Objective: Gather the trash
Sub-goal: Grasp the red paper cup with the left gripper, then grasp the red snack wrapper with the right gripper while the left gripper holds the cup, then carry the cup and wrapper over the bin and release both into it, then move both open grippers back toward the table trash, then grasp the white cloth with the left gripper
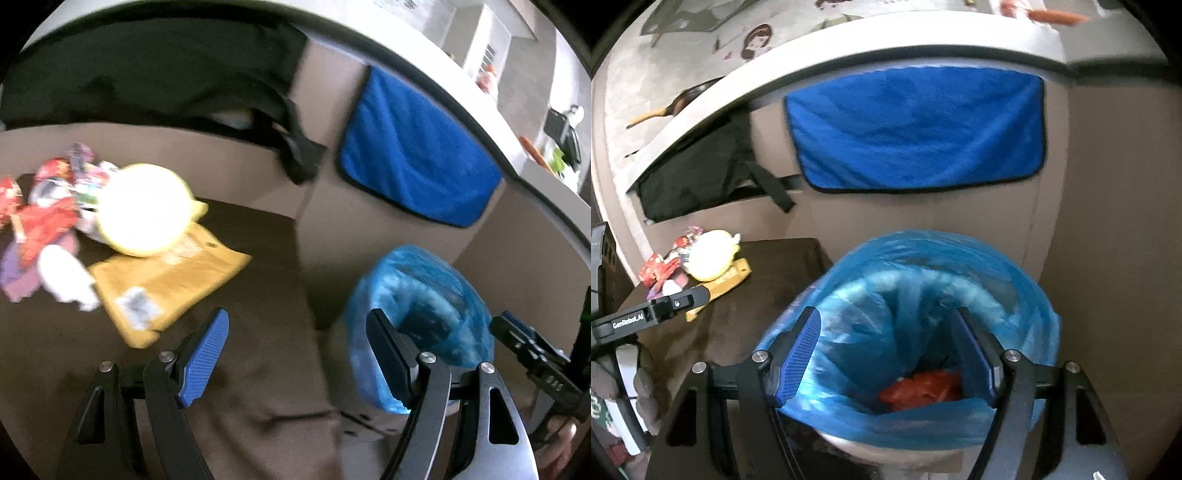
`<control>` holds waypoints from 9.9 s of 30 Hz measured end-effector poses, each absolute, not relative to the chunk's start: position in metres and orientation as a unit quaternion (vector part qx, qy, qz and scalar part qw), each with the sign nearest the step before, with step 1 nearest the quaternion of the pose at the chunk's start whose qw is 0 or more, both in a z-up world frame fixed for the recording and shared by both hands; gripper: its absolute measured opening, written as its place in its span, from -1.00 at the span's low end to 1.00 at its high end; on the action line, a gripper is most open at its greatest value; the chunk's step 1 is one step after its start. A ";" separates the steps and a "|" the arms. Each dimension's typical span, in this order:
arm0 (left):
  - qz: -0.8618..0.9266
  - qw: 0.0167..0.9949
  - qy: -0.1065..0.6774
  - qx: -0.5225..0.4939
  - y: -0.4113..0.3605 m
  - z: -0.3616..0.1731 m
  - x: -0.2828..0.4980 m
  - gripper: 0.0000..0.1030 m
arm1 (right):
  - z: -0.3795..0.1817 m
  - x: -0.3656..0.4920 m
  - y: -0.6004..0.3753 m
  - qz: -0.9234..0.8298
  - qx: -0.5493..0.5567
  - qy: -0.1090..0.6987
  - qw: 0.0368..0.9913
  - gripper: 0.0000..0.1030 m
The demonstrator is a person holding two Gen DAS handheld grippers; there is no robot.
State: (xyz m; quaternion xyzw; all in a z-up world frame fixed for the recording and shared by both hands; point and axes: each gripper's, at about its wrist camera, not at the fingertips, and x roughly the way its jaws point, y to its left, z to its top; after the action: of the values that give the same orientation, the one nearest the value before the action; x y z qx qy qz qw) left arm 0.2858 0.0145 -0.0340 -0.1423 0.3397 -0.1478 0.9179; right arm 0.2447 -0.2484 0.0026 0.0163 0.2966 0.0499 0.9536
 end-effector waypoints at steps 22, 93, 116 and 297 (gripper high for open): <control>0.035 0.949 0.295 -0.108 0.321 -0.025 0.315 0.50 | 0.013 0.283 -0.043 0.201 -0.051 0.307 0.929 0.37; 0.006 0.929 0.309 -0.206 0.283 -0.019 0.206 0.14 | 0.000 0.353 0.070 0.317 0.000 0.380 0.869 -0.87; 0.032 0.910 0.342 -0.233 0.317 -0.055 0.221 0.14 | -0.079 0.424 0.096 0.295 0.093 0.483 0.819 0.30; -0.017 0.928 0.278 -0.246 0.242 -0.059 0.256 -0.53 | -0.053 0.369 0.004 0.251 -0.054 0.423 0.869 0.17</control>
State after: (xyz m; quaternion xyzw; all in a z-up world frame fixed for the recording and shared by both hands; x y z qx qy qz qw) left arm 0.2563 0.2423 -0.0594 -0.2463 0.2782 -0.0172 0.9282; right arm 0.3686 0.0042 -0.0526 -0.0542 0.4228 0.2514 0.8690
